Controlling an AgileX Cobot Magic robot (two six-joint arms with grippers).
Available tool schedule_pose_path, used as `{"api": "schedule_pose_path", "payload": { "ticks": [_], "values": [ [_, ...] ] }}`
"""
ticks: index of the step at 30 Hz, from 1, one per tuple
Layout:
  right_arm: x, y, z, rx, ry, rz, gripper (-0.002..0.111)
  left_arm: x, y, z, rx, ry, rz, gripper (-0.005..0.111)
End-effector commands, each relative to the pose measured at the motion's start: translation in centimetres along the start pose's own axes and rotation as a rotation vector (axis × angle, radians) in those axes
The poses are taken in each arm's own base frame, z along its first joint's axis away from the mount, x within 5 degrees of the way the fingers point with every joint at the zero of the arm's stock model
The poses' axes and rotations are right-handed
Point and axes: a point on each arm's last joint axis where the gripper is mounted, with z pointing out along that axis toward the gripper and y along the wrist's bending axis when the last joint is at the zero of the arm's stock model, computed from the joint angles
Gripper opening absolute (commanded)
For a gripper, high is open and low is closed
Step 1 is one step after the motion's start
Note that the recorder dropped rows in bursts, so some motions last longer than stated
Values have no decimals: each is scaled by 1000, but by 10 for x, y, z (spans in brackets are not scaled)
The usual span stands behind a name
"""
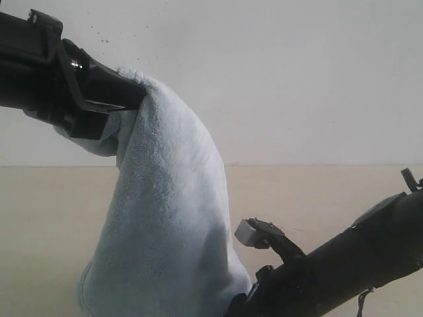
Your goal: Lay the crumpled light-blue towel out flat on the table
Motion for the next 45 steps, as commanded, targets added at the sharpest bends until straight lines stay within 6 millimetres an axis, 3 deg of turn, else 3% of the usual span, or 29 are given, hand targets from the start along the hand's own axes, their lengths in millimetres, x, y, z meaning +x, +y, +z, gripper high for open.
{"api": "schedule_pose_path", "payload": {
  "ticks": [1, 4, 9, 13, 19, 22, 25, 32, 38, 45],
  "values": [
    [-3, 8, -1, -78, -12, -102, 25, -2, 1, -3, -26, -18, 7, 4],
    [-3, 9, -1, -92, -11, -123, 0, -1, 3, -3, -39, -2, 41, 4],
    [-5, 7, -3, -57, -24, -130, 0, 4, 6, -3, -72, 41, 48, 4],
    [-11, 2, -14, 122, -55, -113, 0, 21, 10, 5, -145, 38, 50, 4],
    [-25, 25, -59, 346, -187, -109, 0, 28, 11, 8, -170, 30, 34, 4],
    [-24, 30, -72, 419, -185, -124, 0, 31, 10, 9, -162, 46, 36, 4],
    [-19, 20, -77, 552, -124, -100, 0, 36, 8, 12, -143, 81, 36, 19],
    [-18, 6, -96, 808, -19, -95, 0, 57, 13, 30, -175, 133, 1, 73],
    [-43, 7, -128, 1030, -1, -117, 0, 55, 16, 33, -210, 98, -13, 75],
    [-71, 36, -168, 1133, -113, -202, 0, 52, 19, 32, -240, 69, 8, 75]
  ]
}}
